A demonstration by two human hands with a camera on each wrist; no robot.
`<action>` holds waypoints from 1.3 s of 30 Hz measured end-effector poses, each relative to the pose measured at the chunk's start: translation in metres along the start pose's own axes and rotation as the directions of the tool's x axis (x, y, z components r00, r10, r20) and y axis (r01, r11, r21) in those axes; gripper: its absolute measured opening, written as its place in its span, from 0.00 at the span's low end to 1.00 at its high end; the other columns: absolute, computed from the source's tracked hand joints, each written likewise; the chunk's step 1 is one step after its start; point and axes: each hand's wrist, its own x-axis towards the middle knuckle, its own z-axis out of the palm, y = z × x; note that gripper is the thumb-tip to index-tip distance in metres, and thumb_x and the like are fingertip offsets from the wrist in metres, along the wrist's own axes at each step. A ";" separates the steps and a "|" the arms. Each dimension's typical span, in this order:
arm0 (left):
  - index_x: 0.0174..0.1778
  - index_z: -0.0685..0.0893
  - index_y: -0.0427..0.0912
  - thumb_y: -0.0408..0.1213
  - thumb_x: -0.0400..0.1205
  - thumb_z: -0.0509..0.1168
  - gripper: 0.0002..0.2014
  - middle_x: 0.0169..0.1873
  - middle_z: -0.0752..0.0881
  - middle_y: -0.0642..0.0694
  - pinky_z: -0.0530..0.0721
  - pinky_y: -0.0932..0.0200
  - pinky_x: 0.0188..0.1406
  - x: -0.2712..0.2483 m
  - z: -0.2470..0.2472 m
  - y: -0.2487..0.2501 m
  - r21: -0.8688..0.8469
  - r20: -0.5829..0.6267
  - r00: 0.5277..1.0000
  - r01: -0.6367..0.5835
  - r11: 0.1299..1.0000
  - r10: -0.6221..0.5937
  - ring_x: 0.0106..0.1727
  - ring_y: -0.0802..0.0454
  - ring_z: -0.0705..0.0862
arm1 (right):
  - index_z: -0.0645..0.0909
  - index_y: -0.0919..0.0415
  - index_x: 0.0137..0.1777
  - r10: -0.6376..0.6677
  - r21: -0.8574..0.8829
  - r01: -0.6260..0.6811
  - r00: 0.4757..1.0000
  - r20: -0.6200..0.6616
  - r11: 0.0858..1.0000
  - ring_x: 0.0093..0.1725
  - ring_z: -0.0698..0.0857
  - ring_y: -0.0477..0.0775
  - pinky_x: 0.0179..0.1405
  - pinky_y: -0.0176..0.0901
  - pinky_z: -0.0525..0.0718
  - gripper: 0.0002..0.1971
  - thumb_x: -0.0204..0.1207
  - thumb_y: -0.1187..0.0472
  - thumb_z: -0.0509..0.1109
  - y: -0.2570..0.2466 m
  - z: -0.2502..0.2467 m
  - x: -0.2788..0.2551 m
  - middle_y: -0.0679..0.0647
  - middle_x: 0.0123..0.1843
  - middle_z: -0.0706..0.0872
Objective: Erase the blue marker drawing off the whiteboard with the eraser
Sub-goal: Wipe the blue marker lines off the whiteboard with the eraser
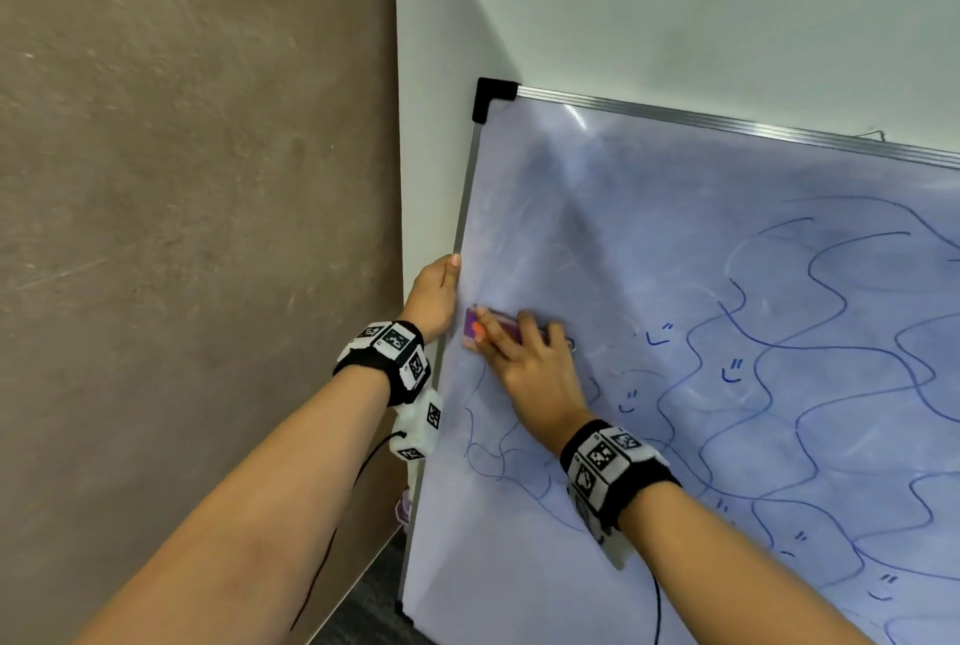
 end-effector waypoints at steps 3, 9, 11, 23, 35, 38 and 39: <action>0.42 0.77 0.30 0.41 0.91 0.46 0.22 0.40 0.82 0.35 0.76 0.50 0.48 -0.001 -0.004 -0.004 0.060 0.035 0.999 -0.007 0.998 0.005 0.42 0.47 0.77 | 0.84 0.48 0.64 -0.128 -0.042 0.137 0.978 0.166 0.990 0.61 0.67 0.66 0.52 0.63 0.64 0.32 0.55 0.58 0.79 -0.013 0.007 -0.020 0.52 0.76 0.75; 0.37 0.74 0.32 0.49 0.87 0.47 0.24 0.33 0.77 0.39 0.75 0.51 0.42 -0.007 -0.001 -0.013 0.032 0.005 1.000 -0.005 0.999 0.005 0.37 0.49 0.73 | 0.82 0.50 0.66 0.029 -0.006 -0.028 0.995 0.091 1.000 0.61 0.69 0.66 0.52 0.61 0.67 0.32 0.58 0.62 0.79 0.001 -0.006 0.013 0.52 0.78 0.73; 0.36 0.73 0.36 0.44 0.90 0.47 0.21 0.32 0.76 0.41 0.74 0.52 0.42 -0.010 0.000 -0.013 0.022 0.014 1.000 0.021 1.000 -0.021 0.36 0.50 0.73 | 0.83 0.52 0.66 0.071 0.008 -0.071 0.997 0.041 0.997 0.60 0.71 0.67 0.52 0.61 0.72 0.31 0.59 0.63 0.80 0.003 -0.009 0.019 0.53 0.77 0.74; 0.35 0.71 0.39 0.42 0.90 0.46 0.20 0.31 0.76 0.43 0.70 0.53 0.39 -0.011 0.002 -0.020 0.109 -0.008 1.000 -0.006 0.994 0.007 0.35 0.47 0.71 | 0.81 0.48 0.66 0.001 0.058 -0.002 1.000 0.010 0.998 0.58 0.72 0.65 0.49 0.58 0.68 0.37 0.53 0.67 0.80 -0.014 0.024 -0.048 0.50 0.74 0.75; 0.43 0.76 0.28 0.45 0.90 0.46 0.24 0.37 0.79 0.38 0.74 0.52 0.43 -0.013 0.005 -0.021 0.074 -0.026 0.999 0.031 0.997 -0.029 0.39 0.48 0.75 | 0.84 0.49 0.63 -0.142 -0.002 0.142 0.989 0.052 0.990 0.60 0.70 0.66 0.55 0.60 0.67 0.34 0.52 0.66 0.77 -0.020 0.044 -0.101 0.52 0.75 0.77; 0.43 0.75 0.27 0.49 0.88 0.45 0.27 0.37 0.78 0.39 0.73 0.52 0.42 -0.014 0.004 -0.020 0.056 -0.041 0.999 0.024 0.998 -0.022 0.39 0.48 0.74 | 0.82 0.47 0.65 -0.102 -0.003 0.102 0.994 0.040 0.995 0.59 0.71 0.65 0.53 0.59 0.68 0.33 0.56 0.66 0.77 -0.013 0.037 -0.085 0.51 0.75 0.76; 0.42 0.75 0.28 0.50 0.86 0.45 0.27 0.36 0.78 0.39 0.72 0.52 0.42 -0.014 0.005 -0.020 0.055 -0.051 0.999 0.022 0.998 -0.019 0.38 0.49 0.74 | 0.82 0.47 0.66 -0.051 0.006 0.051 0.999 -0.008 0.999 0.58 0.71 0.65 0.52 0.59 0.69 0.32 0.60 0.68 0.75 -0.010 0.034 -0.075 0.51 0.75 0.76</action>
